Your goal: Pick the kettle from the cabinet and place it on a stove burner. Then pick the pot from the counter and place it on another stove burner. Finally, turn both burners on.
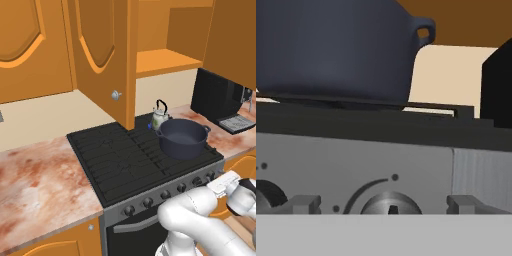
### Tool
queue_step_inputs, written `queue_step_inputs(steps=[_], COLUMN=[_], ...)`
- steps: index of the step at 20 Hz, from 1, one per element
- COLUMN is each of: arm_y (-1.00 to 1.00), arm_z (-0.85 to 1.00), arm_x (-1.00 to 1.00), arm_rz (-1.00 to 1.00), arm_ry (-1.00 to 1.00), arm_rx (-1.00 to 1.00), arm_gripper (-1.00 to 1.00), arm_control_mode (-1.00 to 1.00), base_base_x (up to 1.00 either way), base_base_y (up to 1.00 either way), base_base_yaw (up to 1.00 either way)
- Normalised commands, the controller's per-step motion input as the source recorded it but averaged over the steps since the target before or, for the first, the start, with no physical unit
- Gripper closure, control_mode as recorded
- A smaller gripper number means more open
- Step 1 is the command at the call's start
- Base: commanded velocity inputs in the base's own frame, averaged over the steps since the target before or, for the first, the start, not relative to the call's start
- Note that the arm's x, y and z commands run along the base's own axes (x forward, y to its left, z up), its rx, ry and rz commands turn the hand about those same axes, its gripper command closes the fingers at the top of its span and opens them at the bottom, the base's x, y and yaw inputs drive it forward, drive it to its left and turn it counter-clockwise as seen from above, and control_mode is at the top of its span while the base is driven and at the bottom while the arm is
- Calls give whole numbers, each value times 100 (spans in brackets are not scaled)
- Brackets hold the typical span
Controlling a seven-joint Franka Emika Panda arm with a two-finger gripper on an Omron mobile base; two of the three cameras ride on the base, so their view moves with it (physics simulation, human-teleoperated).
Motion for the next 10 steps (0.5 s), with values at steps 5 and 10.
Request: queue_step_inputs(steps=[5, 10], arm_y=[-2, -1], arm_z=[-8, -9], arm_x=[9, 9], arm_rz=[0, 0], arm_ry=[0, 0], arm_rx=[2, 2], arm_gripper=[-100, -100], arm_control_mode=[-100, -100], base_base_x=[0, 0], base_base_y=[0, 0], base_base_yaw=[0, 0])
